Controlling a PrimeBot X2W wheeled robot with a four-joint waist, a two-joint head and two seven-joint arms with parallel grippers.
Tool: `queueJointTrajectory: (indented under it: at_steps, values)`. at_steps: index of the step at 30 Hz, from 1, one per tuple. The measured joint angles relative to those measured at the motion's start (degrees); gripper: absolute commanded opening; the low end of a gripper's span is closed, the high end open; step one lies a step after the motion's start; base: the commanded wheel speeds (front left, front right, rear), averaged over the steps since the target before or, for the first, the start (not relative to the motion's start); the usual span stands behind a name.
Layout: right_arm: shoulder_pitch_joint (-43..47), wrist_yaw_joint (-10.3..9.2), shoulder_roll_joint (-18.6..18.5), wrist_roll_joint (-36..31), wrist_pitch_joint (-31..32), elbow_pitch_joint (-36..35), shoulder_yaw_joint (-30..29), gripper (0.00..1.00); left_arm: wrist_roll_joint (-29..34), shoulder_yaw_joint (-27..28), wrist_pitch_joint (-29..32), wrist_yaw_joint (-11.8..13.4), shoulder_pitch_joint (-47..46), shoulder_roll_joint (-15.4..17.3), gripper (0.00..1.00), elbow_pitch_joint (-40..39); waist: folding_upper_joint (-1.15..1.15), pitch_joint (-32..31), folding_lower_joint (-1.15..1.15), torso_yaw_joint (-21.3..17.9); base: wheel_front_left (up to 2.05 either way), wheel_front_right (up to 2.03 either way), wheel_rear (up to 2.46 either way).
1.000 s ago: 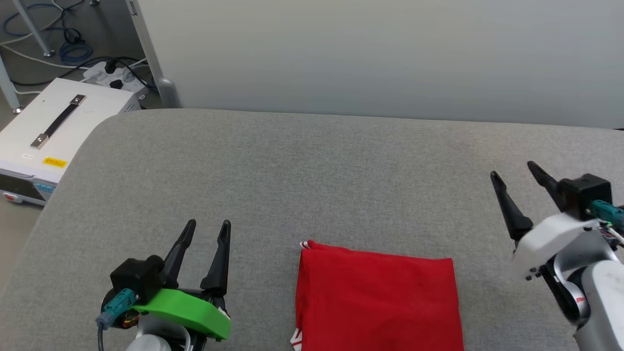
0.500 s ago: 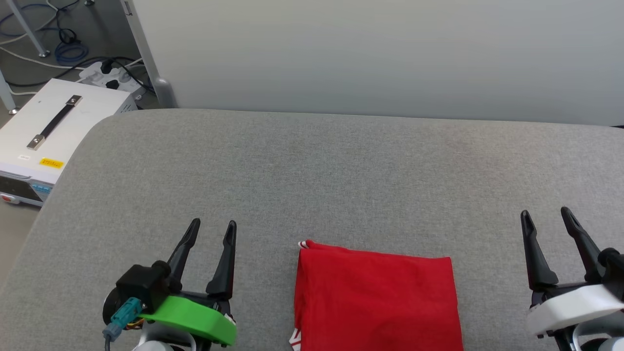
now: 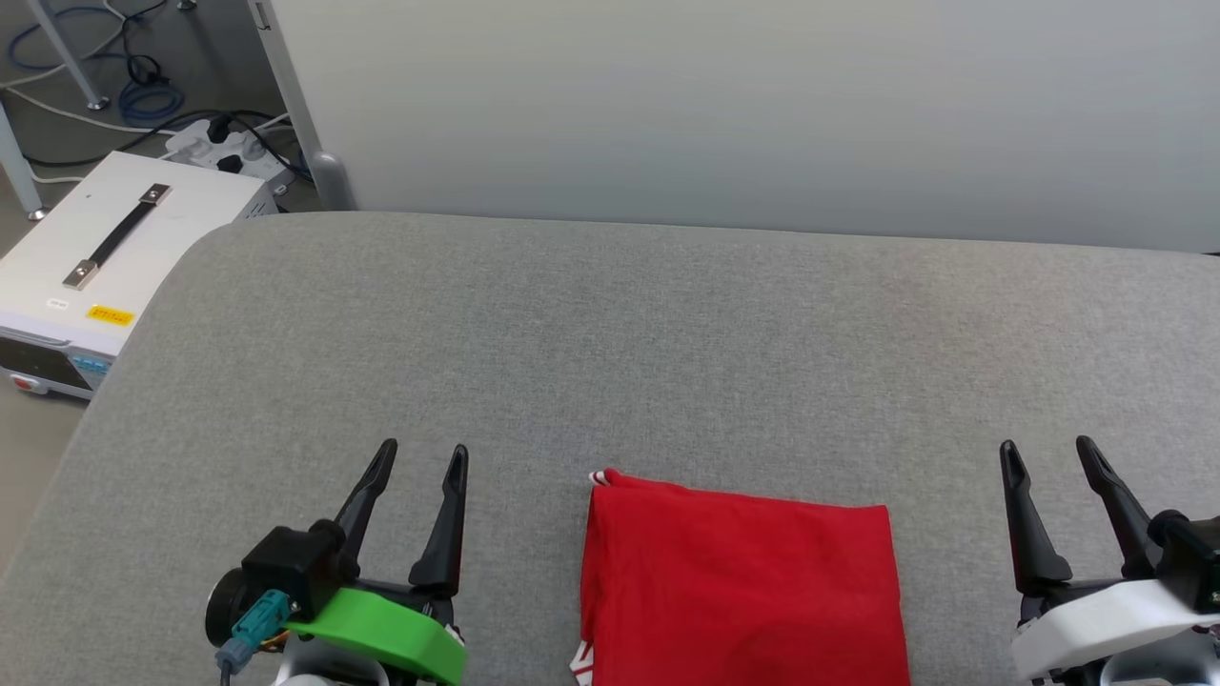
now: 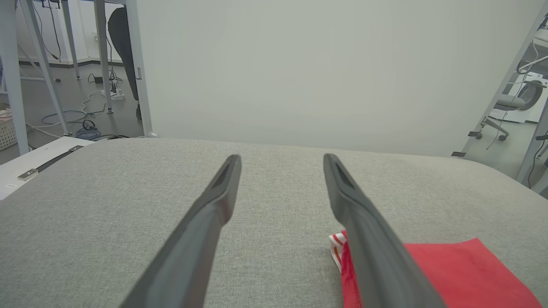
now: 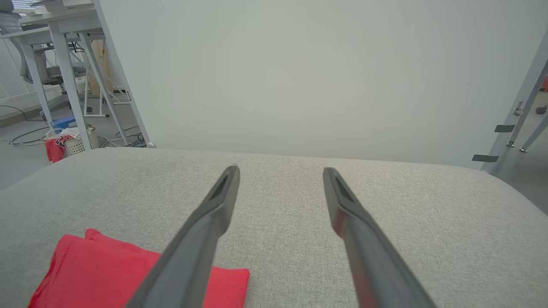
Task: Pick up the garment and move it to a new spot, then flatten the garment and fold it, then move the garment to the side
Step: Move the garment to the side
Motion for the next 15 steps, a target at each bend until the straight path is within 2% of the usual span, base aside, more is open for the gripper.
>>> queueJointTrajectory:
  at_steps: [8, 15]
  values:
    - [0.0, 0.0, -0.3, 3.0, 4.5, 0.3, 0.7, 1.0, 0.2, 0.5, 0.0, -0.7, 0.0, -0.3, 1.0, 0.3, 0.0, 0.7, 0.0, 0.6, 0.0, 0.0, 0.0]
    - [0.1, 0.01, -1.8, 7.4, 19.6, 2.1, 4.9, 1.0, 0.4, 0.4, 0.0, -1.0, -0.1, -1.1, 1.0, 0.4, 0.0, 2.3, 0.0, 1.6, 0.0, 0.0, 0.0]
